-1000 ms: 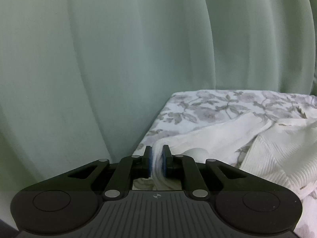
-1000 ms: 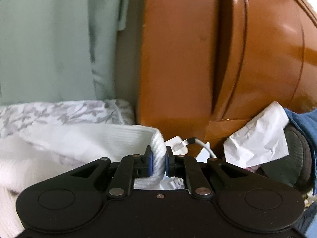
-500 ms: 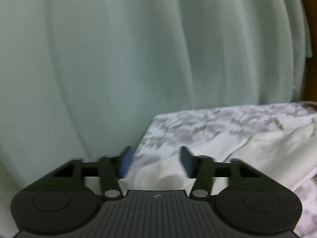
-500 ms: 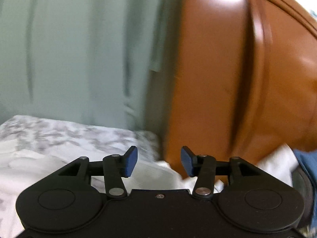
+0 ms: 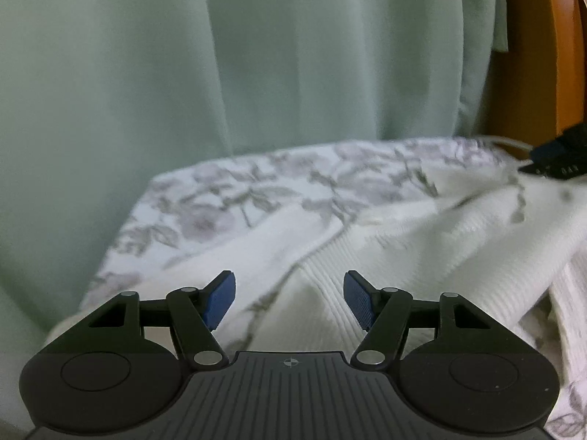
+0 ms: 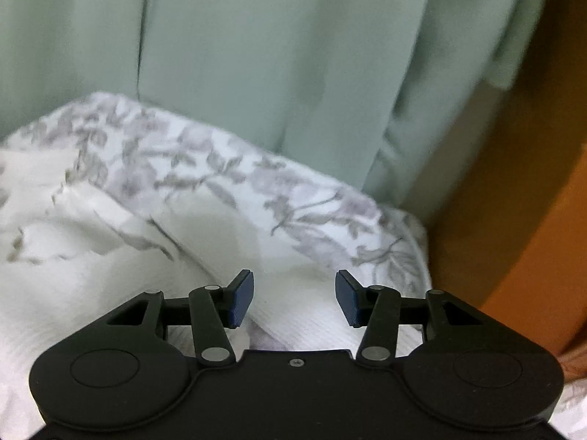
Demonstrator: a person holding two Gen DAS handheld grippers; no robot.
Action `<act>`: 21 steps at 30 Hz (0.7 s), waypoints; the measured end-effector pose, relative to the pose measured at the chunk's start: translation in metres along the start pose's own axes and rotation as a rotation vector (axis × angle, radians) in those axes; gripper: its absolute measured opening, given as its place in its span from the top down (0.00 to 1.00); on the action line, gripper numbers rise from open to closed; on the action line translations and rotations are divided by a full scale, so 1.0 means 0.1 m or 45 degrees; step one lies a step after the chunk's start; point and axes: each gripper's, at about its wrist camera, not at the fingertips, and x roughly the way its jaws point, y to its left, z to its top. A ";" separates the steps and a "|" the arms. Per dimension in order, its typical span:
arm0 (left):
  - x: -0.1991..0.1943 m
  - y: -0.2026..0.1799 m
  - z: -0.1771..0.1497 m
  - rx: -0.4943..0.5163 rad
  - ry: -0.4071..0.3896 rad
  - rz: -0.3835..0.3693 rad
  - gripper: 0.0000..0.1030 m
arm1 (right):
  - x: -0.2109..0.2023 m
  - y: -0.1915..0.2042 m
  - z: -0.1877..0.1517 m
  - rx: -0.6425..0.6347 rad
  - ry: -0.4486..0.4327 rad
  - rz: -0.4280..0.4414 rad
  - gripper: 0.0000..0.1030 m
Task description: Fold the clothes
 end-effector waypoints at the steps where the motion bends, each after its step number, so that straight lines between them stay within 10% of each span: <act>1: 0.04 -0.01 -0.01 0.003 0.011 -0.010 0.39 | 0.04 0.01 0.01 -0.013 0.019 0.016 0.53; 21: 0.18 -0.01 -0.06 -0.017 0.045 -0.076 0.36 | 0.24 0.02 -0.04 -0.067 0.173 0.155 0.62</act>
